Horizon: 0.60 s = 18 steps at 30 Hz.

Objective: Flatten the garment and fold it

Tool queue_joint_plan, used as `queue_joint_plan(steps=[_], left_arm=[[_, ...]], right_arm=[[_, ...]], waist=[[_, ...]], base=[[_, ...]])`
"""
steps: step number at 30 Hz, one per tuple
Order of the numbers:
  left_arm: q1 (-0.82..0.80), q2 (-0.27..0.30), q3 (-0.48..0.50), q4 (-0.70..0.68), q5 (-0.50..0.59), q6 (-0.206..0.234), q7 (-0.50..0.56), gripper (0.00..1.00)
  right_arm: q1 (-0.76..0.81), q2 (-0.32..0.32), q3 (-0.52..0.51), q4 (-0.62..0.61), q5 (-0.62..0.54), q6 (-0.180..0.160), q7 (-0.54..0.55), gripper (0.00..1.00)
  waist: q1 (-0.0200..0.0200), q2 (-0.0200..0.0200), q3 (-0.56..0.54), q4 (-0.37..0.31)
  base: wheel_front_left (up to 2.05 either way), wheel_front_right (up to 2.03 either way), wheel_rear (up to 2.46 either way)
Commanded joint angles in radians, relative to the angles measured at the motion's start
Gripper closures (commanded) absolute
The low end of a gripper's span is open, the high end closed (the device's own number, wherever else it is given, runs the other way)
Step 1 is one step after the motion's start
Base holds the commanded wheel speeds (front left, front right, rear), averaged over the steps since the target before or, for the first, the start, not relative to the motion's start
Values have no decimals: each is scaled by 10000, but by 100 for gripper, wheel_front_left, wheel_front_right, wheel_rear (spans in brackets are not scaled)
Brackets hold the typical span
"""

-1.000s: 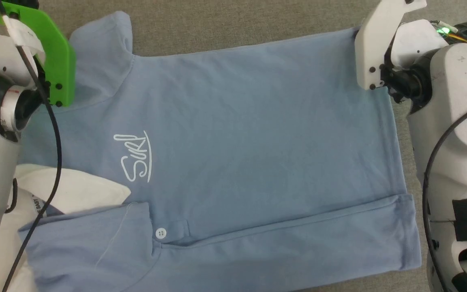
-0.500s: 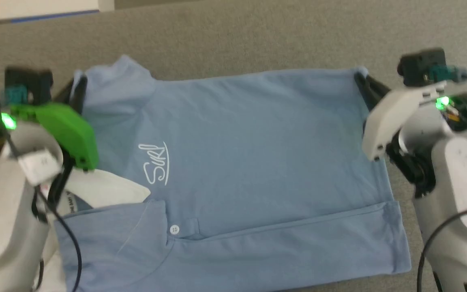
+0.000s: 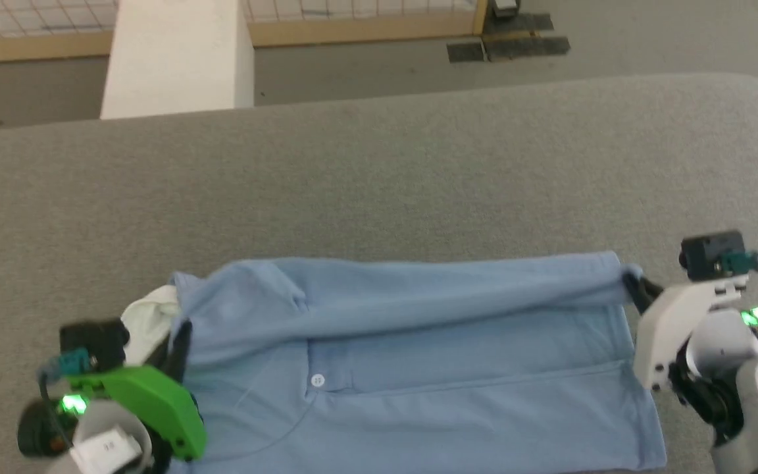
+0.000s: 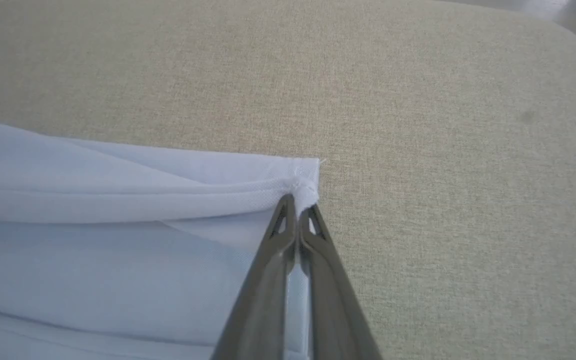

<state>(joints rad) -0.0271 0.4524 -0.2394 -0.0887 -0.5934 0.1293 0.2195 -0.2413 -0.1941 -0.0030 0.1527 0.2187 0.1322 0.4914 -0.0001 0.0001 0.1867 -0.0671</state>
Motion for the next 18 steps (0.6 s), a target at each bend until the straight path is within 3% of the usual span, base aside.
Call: queue_joint_plan(steps=[1,7,14,16,17,18], left_arm=[[391,-101,-10,-117,-146,74,-2,100],[1306,-379,-362,189,-445,-44,-48,100],[1349,-659,-800,1082,-459,-328,-209,100],[1224,-748,-832,1310,-423,-370,-373,57],[1172,-781,-859,1437,-403,-391,-431,6],[1138,-804,-881,1520,-389,-401,-468,0]], right_arm=[[281,-87,-82,-79,-91,-15,221,100],[1118,-299,-2,8,-322,-15,1368,100],[1449,-83,167,635,-390,-15,1813,100],[1498,39,79,776,-358,-15,1815,96],[1527,118,29,810,-335,-15,1778,73],[1562,191,-25,825,-296,-15,1764,35]], waist=[[1,-1,-447,435],[1,-1,-499,619],[1,-1,-453,700],[1,-1,-460,721],[1,-1,-472,724],[1,-1,-487,718]], base=[[0,0,0],[0,0,0],[0,0,0],[0,0,0],[0,0,0],[0,0,0]])
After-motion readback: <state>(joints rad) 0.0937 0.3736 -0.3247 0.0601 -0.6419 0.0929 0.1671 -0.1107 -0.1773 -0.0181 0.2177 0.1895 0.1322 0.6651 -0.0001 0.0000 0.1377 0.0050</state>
